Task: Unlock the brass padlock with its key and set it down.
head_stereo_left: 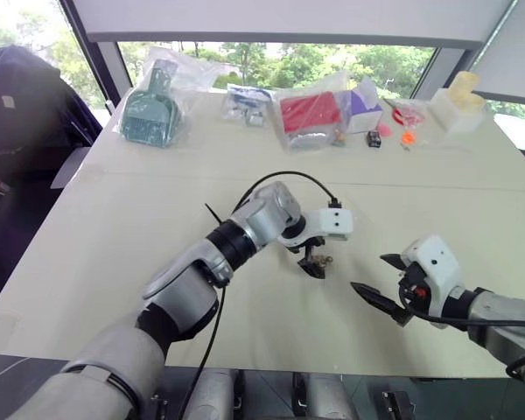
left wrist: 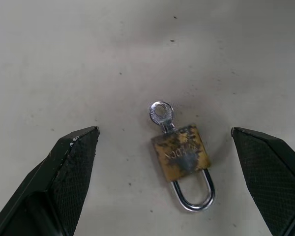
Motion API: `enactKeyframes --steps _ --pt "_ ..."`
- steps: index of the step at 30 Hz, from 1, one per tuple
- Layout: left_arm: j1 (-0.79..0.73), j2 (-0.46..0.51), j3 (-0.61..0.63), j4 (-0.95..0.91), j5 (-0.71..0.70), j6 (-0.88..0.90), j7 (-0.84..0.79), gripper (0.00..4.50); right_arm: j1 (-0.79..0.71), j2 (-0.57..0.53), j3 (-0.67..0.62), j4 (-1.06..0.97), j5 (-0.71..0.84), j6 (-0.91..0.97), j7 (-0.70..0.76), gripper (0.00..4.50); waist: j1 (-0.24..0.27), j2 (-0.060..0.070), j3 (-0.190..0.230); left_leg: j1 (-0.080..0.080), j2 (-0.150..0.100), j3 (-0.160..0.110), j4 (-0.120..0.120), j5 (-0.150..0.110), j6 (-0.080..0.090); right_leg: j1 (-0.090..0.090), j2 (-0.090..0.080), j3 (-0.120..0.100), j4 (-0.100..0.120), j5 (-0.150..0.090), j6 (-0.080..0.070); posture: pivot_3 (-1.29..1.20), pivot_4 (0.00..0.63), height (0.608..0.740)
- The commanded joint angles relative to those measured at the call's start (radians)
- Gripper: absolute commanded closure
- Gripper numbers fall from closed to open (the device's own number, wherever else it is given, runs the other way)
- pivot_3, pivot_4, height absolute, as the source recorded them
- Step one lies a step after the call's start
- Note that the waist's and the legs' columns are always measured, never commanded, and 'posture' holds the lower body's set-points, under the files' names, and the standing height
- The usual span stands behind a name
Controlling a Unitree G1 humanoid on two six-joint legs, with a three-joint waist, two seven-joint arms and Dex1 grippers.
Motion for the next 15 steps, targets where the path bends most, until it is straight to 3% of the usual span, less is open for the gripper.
enactKeyframes --steps 1,6,14,15 --pt "0.035 0.009 -0.051 0.043 0.066 -0.015 -0.018 1.30 -0.011 0.009 -0.017 -0.027 0.009 0.002 -0.018 0.00 -0.002 0.000 0.000 0.001 0.000 0.000 0.000 0.000 0.000 0.001 -0.001 0.000 -0.001 0.000 0.000 0.00 0.150 0.740" --pt "0.059 0.060 -0.067 -0.015 0.115 -0.032 -0.043 3.72 -0.026 0.006 -0.015 -0.013 0.007 0.000 -0.025 0.00 -0.006 0.000 0.000 0.003 0.000 0.000 -0.001 -0.001 0.001 0.003 -0.003 -0.001 -0.001 0.000 0.000 0.00 0.150 0.740" --pt "0.132 0.131 -0.069 -0.144 0.129 -0.019 -0.080 3.80 -0.058 0.004 0.018 0.029 -0.010 -0.015 -0.021 0.00 -0.029 0.001 -0.001 0.006 0.002 -0.001 -0.004 -0.001 0.001 0.004 -0.001 -0.001 -0.001 0.000 0.000 0.00 0.150 0.740" --pt "0.138 0.138 -0.070 -0.153 0.132 -0.023 -0.080 3.30 -0.062 0.004 0.022 0.032 -0.012 -0.017 -0.021 0.00 -0.032 0.001 -0.001 0.006 0.002 -0.001 -0.004 -0.001 0.001 0.004 -0.001 -0.001 -0.001 0.000 0.000 0.00 0.150 0.740"
